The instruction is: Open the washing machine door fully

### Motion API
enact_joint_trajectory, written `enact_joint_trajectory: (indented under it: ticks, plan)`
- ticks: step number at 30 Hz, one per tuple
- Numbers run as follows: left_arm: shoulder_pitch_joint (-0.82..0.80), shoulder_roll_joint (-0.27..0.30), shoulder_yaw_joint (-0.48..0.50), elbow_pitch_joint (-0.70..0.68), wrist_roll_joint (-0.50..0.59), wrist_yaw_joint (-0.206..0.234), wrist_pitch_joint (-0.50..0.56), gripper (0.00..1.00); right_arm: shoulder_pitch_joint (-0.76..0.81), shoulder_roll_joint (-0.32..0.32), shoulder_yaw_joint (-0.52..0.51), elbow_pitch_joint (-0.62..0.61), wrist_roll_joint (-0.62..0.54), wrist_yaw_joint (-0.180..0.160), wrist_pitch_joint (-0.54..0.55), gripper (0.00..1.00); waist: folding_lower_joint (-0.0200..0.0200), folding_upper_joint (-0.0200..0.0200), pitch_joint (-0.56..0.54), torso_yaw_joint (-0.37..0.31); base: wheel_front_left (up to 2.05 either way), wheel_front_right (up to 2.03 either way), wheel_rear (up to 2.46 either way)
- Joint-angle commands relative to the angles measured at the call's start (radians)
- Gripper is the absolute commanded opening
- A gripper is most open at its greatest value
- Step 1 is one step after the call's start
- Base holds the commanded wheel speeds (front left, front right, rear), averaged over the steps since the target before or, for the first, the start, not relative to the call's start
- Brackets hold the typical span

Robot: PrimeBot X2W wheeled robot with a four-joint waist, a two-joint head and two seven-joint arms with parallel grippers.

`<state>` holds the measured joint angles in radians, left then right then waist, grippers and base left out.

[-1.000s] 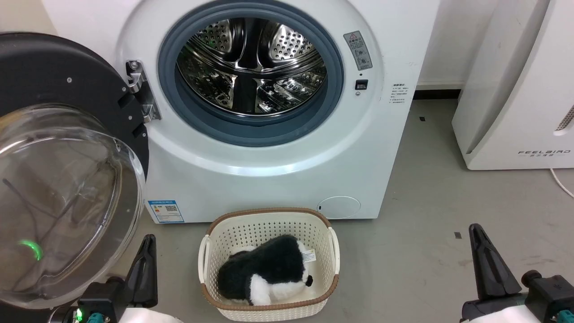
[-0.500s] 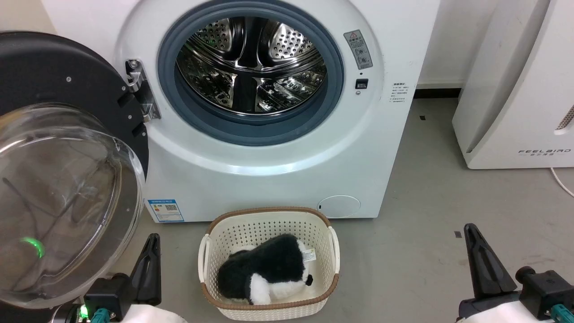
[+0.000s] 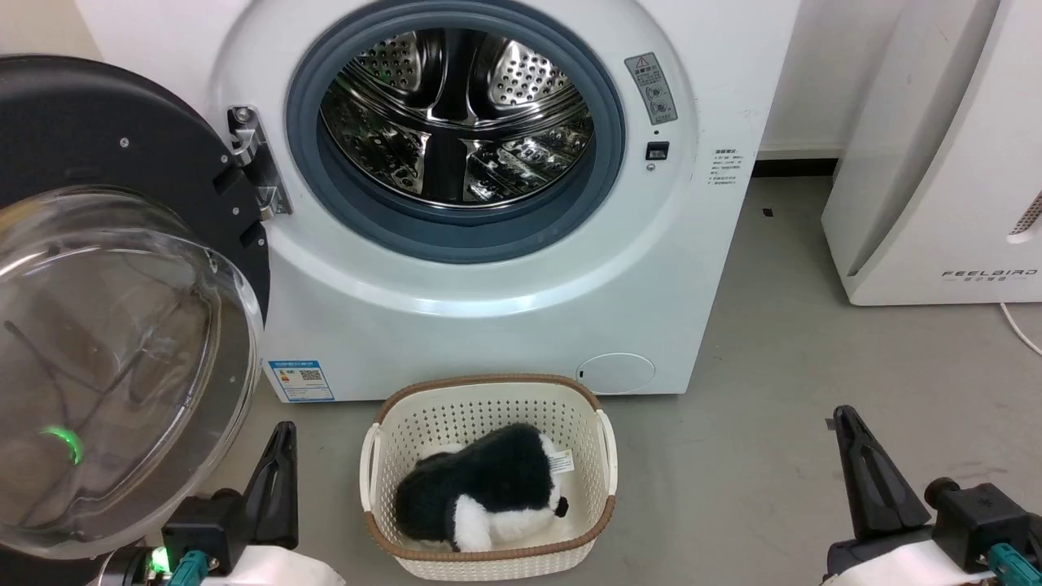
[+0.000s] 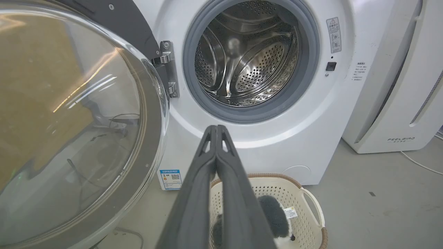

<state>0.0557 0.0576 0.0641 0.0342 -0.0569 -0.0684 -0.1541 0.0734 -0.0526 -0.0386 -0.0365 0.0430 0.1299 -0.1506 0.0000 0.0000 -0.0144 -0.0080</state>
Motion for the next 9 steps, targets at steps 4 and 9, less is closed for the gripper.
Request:
enact_joint_trajectory:
  ticks: [4,9]
  plan:
    - [-0.017,-0.001,-0.006,-0.006,0.008,0.010,0.011,0.00,-0.020,0.001,0.004,0.005,-0.005,0.000,0.012,0.00,0.0000,0.0000,0.001,0.000,0.00,0.00,0.00]
    - [-0.020,-0.002,-0.010,-0.008,0.012,0.014,0.022,0.00,-0.024,0.001,0.007,0.008,-0.007,0.000,0.022,0.00,0.0000,0.0000,0.002,0.001,0.00,0.00,0.00]
